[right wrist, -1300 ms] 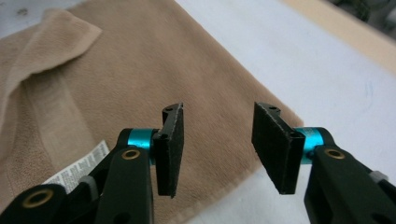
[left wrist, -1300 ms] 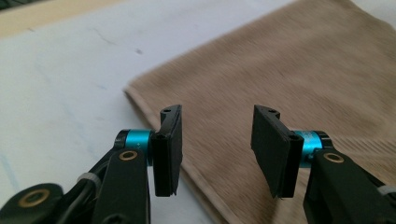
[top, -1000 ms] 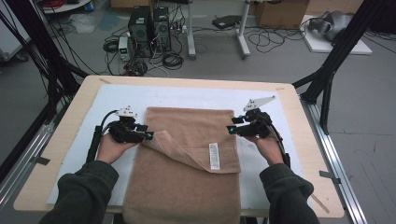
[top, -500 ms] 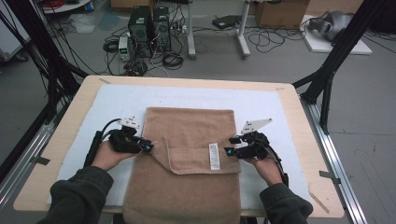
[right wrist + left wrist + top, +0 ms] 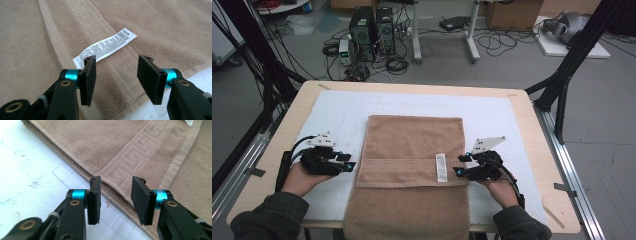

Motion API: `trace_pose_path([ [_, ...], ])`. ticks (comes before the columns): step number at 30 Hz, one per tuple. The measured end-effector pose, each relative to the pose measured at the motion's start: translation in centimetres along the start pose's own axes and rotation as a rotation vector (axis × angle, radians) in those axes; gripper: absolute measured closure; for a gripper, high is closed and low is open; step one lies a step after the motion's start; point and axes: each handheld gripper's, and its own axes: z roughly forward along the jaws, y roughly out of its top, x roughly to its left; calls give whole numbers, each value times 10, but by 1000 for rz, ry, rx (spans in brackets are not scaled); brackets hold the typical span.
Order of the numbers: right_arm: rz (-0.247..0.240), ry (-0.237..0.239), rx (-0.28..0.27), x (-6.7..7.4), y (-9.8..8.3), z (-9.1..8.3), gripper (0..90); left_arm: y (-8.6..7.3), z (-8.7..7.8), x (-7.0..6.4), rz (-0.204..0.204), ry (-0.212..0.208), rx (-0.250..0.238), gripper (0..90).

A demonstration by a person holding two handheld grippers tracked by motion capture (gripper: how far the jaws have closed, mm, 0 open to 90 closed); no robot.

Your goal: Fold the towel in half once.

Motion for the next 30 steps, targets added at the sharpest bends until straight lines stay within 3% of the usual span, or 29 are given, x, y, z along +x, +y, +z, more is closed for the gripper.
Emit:
trace_pose_path([
  [3,-4,-2,8,2,-3,1,493,-2,10,-8,16,-21,-1,556],
  [9,-6,9,48,0,-12,7,572,-8,35,-20,15,-24,-5,532],
  [13,-4,20,72,0,-17,15,637,-9,48,-25,57,-14,54,612],
  [16,-12,18,70,1,-20,19,724,-9,50,-29,98,35,54,698],
  [18,-10,23,74,2,-19,19,788,-9,51,-31,110,28,60,790],
  [20,-33,21,82,3,-17,20,828,-9,52,-34,127,46,59,827],
  [26,-33,30,95,2,-11,18,860,-8,49,-32,106,43,50,864],
  [30,-35,30,74,2,-3,10,860,-7,39,-30,69,29,-3,866],
])
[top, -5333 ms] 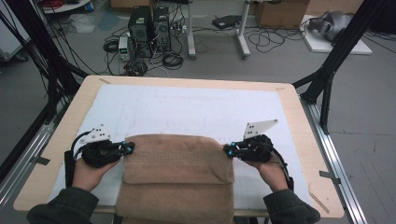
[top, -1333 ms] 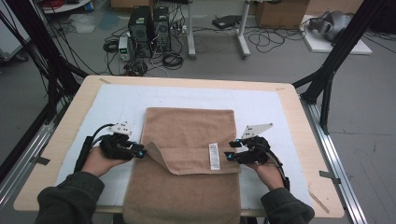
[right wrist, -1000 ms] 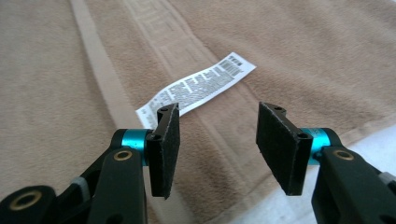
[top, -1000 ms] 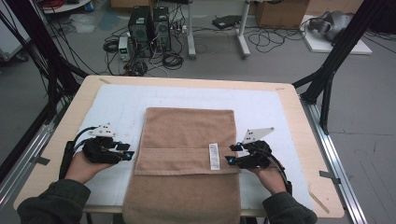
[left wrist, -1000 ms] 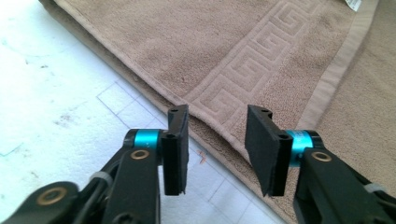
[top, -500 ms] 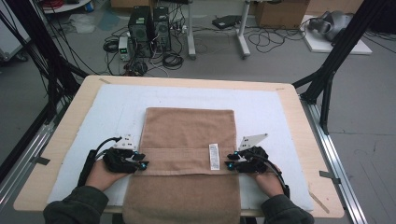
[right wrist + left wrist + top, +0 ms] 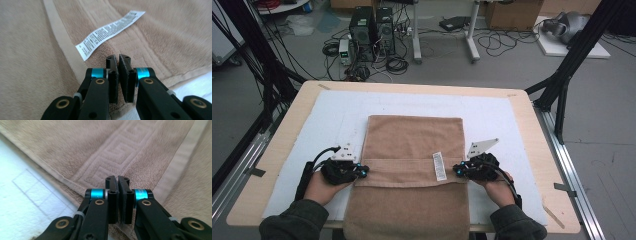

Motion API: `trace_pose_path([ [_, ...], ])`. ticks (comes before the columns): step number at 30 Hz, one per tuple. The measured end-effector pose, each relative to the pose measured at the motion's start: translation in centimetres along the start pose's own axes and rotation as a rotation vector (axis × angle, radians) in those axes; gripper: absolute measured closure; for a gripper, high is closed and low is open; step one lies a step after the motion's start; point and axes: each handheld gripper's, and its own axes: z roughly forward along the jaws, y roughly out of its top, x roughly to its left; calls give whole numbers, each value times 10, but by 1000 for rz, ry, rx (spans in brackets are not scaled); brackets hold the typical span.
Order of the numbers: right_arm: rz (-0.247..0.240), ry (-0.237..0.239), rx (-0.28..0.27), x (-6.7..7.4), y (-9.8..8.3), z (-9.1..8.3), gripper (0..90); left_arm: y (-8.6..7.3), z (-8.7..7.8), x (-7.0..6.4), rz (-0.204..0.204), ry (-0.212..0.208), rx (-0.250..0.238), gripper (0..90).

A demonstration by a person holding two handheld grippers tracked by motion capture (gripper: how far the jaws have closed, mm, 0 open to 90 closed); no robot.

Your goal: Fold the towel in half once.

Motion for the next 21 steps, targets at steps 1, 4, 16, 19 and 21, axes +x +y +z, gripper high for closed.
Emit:
trace_pose_path([
  [1,-4,-1,-6,1,3,-3,860,0,-3,1,-5,-1,-13,867],
  [4,-19,1,-41,2,12,-11,860,-1,-10,0,-16,27,-34,867],
  [16,-59,22,-81,24,22,-25,860,-9,-36,-8,-23,63,-97,866],
  [19,-86,9,-74,33,20,-30,860,-19,-42,-24,-13,64,-98,866],
  [21,-99,23,-65,41,17,-32,860,-24,-47,-33,-13,53,-97,866],
])
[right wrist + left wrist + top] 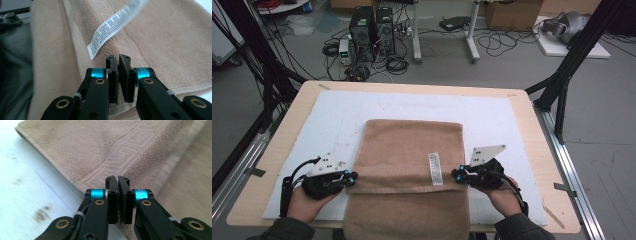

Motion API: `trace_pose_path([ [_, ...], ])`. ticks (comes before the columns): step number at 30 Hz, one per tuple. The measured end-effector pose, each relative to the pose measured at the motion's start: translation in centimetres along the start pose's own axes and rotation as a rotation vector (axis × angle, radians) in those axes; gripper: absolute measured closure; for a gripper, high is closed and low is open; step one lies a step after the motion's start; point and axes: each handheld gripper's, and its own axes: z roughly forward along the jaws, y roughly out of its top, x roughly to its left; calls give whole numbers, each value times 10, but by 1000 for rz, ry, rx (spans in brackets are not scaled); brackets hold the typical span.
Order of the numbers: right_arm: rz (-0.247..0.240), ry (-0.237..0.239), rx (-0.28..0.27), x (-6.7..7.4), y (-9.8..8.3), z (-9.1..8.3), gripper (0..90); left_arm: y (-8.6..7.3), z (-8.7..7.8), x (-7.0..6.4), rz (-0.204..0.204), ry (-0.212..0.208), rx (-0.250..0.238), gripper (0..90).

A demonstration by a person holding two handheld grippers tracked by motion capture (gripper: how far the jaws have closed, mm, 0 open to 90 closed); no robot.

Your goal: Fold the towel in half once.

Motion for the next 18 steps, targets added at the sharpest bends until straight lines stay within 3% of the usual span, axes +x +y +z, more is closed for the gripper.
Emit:
trace_pose_path([
  [4,-32,53,-8,24,-5,-9,860,-8,-18,-19,9,-27,15,866],
  [6,-55,55,-6,35,-6,-13,850,-8,-20,-21,2,-37,39,841],
  [8,-50,49,-22,34,-6,-13,787,-2,-18,-17,11,0,53,700],
  [12,24,46,-53,10,-5,-8,602,10,-7,0,-5,41,19,570],
  [16,84,-24,-30,-30,-6,7,491,18,18,27,-46,82,10,553],
  [18,111,-79,-15,-49,-7,15,487,21,31,40,-54,117,14,549],
])
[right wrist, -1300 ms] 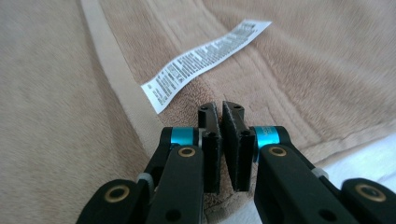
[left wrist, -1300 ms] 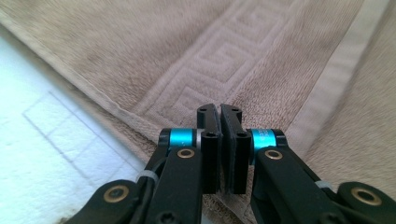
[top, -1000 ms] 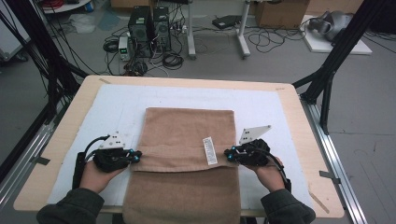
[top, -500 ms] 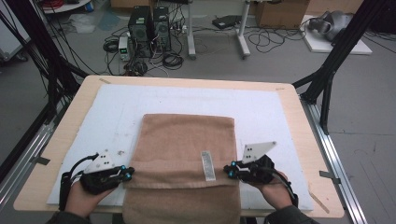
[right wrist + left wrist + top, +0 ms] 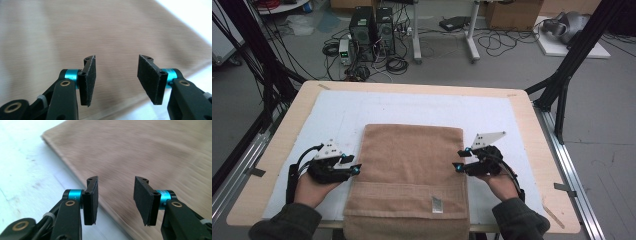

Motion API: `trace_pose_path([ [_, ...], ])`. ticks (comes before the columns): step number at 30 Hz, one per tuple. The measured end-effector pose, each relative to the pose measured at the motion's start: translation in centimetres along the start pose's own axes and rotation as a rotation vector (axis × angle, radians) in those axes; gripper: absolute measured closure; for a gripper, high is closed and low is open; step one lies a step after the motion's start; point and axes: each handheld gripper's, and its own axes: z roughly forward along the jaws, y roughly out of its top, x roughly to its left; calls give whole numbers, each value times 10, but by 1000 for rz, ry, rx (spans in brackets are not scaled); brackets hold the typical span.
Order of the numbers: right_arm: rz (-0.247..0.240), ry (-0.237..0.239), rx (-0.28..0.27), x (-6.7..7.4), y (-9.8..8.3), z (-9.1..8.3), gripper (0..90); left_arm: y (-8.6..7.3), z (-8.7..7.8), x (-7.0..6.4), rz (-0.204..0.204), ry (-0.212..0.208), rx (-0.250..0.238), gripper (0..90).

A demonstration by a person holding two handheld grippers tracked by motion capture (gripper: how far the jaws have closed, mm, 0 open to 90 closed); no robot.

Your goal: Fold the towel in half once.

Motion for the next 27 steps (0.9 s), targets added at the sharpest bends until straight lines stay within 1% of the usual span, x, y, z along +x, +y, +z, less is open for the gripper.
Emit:
trace_pose_path([
  [1,6,-30,4,-8,1,5,479,2,7,5,-23,19,8,548],
  [2,13,-55,2,-16,2,9,470,4,14,11,-58,36,14,538],
  [3,19,-74,11,-24,3,13,470,6,21,16,-82,75,21,529],
  [4,40,-89,27,-32,3,19,462,7,28,20,-114,112,28,535],
  [5,68,-92,32,-41,2,24,456,7,33,27,-151,108,25,531],
  [6,86,-100,36,-49,0,29,446,6,39,31,-187,101,11,523],
  [7,102,-117,42,-55,-1,33,437,5,43,34,-202,101,12,523],
  [8,105,-139,52,-59,-1,35,437,4,48,37,-206,92,12,516],
  [9,89,-172,60,-63,-1,38,436,3,51,38,-209,84,15,505],
  [10,89,-182,60,-65,-2,40,430,2,54,38,-220,72,17,498],
  [11,108,-184,64,-69,-4,41,417,2,56,38,-227,64,9,484],
  [12,135,-179,67,-73,-6,43,406,2,58,37,-225,55,6,481],
  [13,153,-168,58,-76,-8,45,412,2,60,36,-221,52,2,484],
  [14,173,-156,49,-78,-10,47,422,2,61,36,-216,58,3,486],
  [15,173,-143,48,-79,-11,50,438,2,62,36,-217,63,3,503],
  [16,176,-139,41,-79,-11,51,469,3,62,36,-212,74,3,533],
  [17,182,-130,35,-79,-11,51,527,2,62,37,-225,69,-2,575],
  [18,186,-114,26,-80,-12,51,610,2,63,39,-239,70,-4,620],
  [19,189,-91,21,-82,-11,52,730,2,63,39,-255,59,-14,662],
  [20,186,-51,19,-82,-10,53,794,2,64,41,-272,10,-15,759],
  [21,163,-57,30,-80,-7,54,814,3,64,41,-290,18,-16,824],
  [22,144,-64,52,-79,-4,54,820,4,65,40,-296,27,-22,838],
  [23,134,-72,77,-79,0,54,824,6,65,40,-287,28,-10,848],
  [24,113,-90,91,-79,5,54,827,9,65,41,-271,36,-1,854],
  [25,100,-99,101,-80,9,53,827,13,64,41,-260,49,3,862],
  [26,98,-112,106,-80,13,53,827,17,64,41,-246,62,-1,865],
  [27,87,-127,105,-81,17,51,828,22,64,42,-222,74,0,866],
])
